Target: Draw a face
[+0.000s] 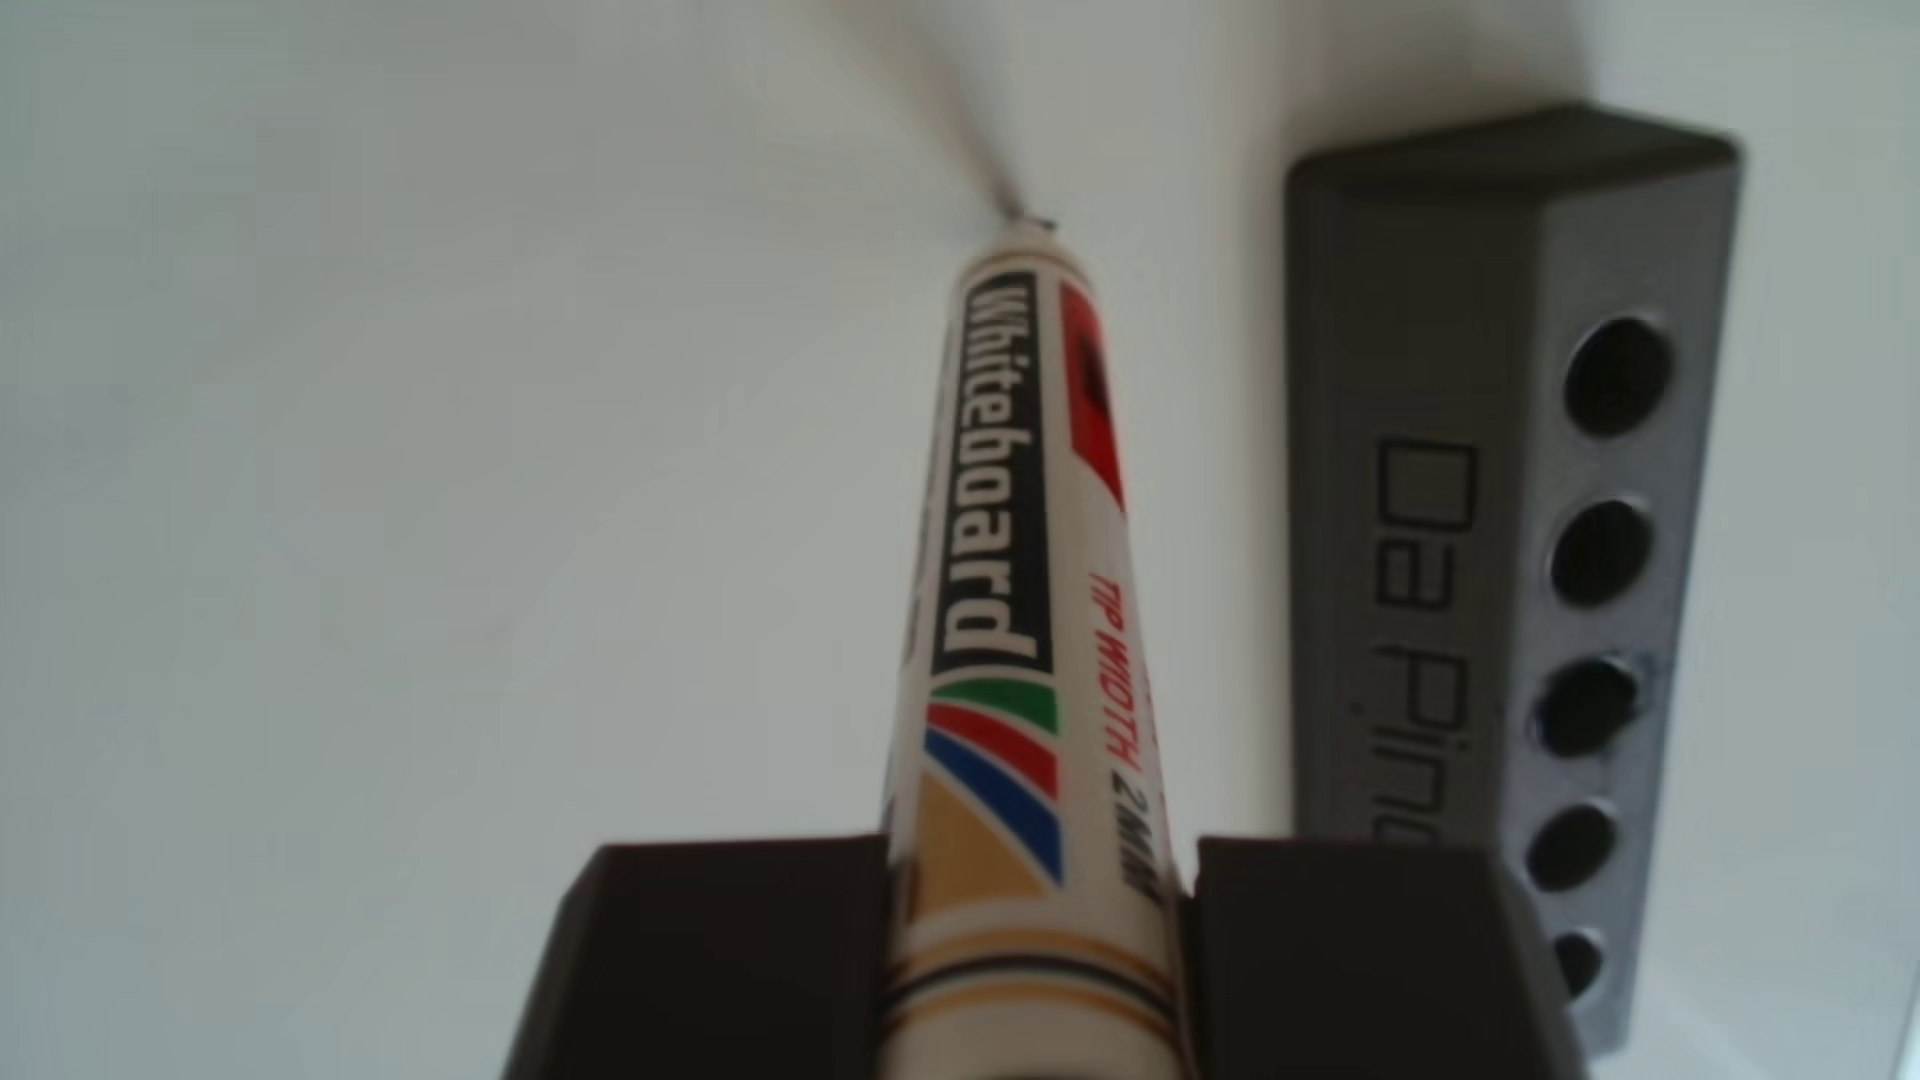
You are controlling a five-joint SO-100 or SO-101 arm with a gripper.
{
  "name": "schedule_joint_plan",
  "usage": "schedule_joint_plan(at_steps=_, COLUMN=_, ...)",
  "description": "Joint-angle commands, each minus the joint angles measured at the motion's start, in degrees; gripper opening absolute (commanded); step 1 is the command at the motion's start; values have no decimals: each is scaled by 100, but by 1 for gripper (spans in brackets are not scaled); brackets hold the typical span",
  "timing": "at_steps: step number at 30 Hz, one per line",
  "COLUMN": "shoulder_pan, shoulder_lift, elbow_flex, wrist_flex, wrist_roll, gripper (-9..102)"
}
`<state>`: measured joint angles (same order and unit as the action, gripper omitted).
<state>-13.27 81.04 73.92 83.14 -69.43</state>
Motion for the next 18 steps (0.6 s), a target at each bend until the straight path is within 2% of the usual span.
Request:
schedule_joint_plan(at_steps=1, shoulder_pan=53, shoulder_lift=53, elbow_flex=-44, wrist_flex=-123, wrist_roll=-35, gripper=-1)
schedule_joint_plan(at_steps=7, shoulder_pan=62, shoulder_lift=97, elbow_flex=-35, wrist_flex=-18, wrist_roll=-35, gripper=-1)
schedule_joint_plan(at_steps=18, shoulder_pan=-9, shoulder_lift=352, elbow_flex=-35, wrist_flex=782, wrist_roll=-35, gripper=-1)
